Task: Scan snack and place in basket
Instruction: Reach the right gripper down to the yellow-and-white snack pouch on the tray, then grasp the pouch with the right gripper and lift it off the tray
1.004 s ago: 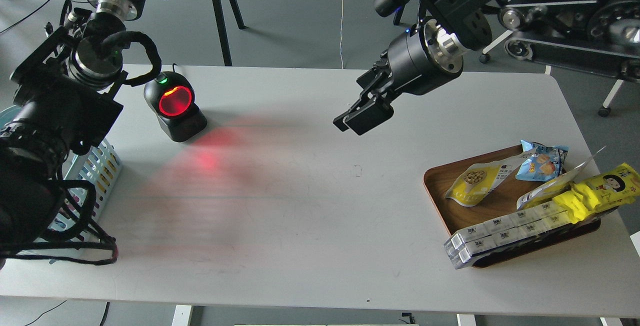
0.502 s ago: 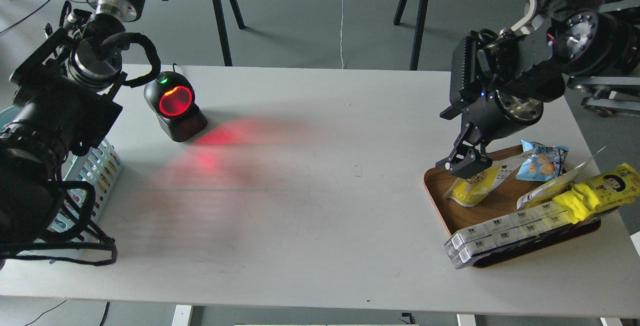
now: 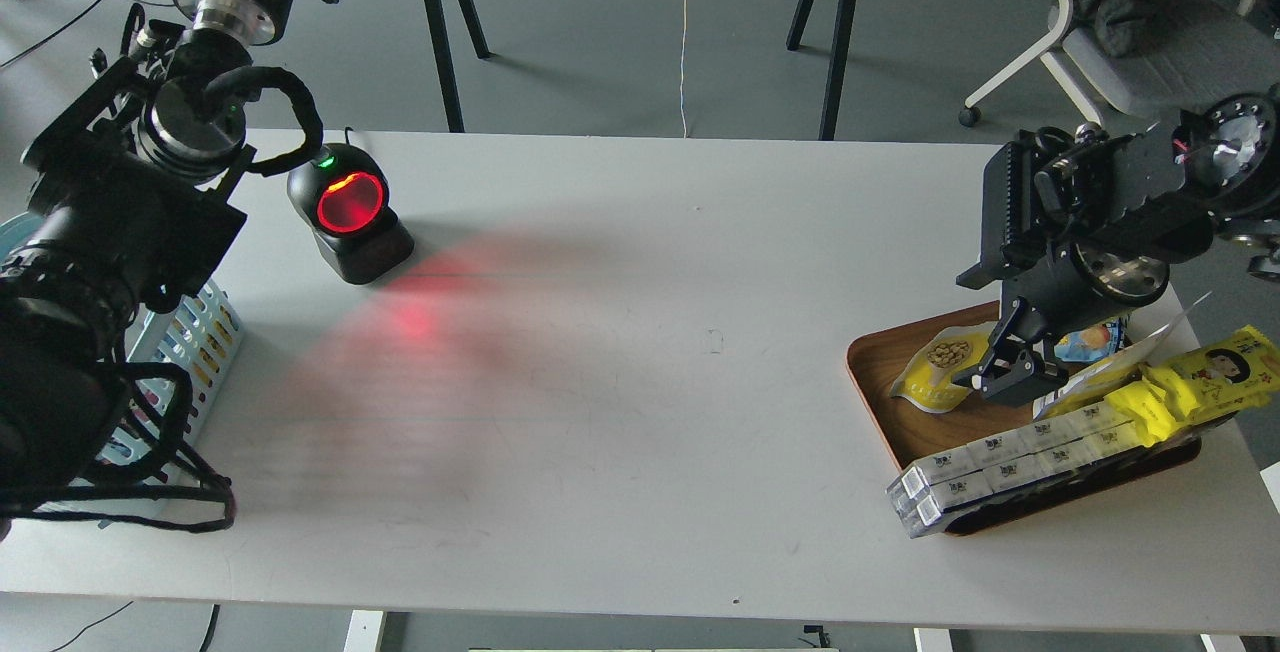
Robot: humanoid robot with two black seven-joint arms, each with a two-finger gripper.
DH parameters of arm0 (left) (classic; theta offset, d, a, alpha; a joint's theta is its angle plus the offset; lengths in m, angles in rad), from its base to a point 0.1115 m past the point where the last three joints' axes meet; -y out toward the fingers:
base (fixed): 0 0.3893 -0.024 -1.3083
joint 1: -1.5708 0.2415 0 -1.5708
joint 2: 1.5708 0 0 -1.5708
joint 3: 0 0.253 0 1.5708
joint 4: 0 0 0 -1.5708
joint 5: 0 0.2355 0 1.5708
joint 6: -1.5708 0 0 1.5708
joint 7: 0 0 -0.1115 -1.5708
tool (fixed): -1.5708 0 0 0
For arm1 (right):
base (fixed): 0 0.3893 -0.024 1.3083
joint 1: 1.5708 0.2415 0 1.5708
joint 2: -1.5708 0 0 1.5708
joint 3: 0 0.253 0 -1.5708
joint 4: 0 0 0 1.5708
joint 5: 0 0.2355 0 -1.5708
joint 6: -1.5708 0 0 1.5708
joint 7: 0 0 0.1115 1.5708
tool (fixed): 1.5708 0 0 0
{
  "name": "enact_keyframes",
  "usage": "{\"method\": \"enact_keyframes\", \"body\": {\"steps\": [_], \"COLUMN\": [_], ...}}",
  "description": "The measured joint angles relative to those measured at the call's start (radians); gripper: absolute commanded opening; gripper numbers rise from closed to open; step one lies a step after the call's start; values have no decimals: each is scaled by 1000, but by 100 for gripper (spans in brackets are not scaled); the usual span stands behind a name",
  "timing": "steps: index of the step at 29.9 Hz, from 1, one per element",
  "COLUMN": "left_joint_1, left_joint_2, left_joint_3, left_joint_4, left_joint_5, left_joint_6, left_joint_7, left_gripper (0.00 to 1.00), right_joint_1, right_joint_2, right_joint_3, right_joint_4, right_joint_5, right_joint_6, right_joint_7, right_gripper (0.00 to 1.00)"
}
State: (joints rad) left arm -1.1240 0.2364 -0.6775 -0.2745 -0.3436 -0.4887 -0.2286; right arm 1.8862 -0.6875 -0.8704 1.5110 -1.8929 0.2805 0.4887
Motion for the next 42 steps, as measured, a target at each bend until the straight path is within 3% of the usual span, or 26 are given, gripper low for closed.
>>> {"method": "enact_keyframes", "body": {"steps": [6,11,19,28,42], "left_joint_1": [1,2,0,-8,-9], "left_joint_2": [1,-3,14,20,23], "left_joint_3": [1,1,-1,-1,1], "left_joint_4": [0,0,7,8,8], "left_joint_5": [0,0,1,2,0], "left_joint_6": [0,0,0,0,0], "left_joint_7": [0,0,0,0,2], "left_gripper": [100,100,100,100,100], "right_joint_1": [-12,-28,-35,-36,-20], "right_joint_2": [-1,-1,1,-1,-17], "right_joint_3": [0,3,1,1,4], "right_joint_4": [-18,-47,-69,-73,-78], "right_joint_5": [0,0,-16,-18,-11], "right_joint_6": [1,1,13,14,13], "right_joint_7": [0,0,0,0,0], "right_gripper": [89,73,29,0,0]}}
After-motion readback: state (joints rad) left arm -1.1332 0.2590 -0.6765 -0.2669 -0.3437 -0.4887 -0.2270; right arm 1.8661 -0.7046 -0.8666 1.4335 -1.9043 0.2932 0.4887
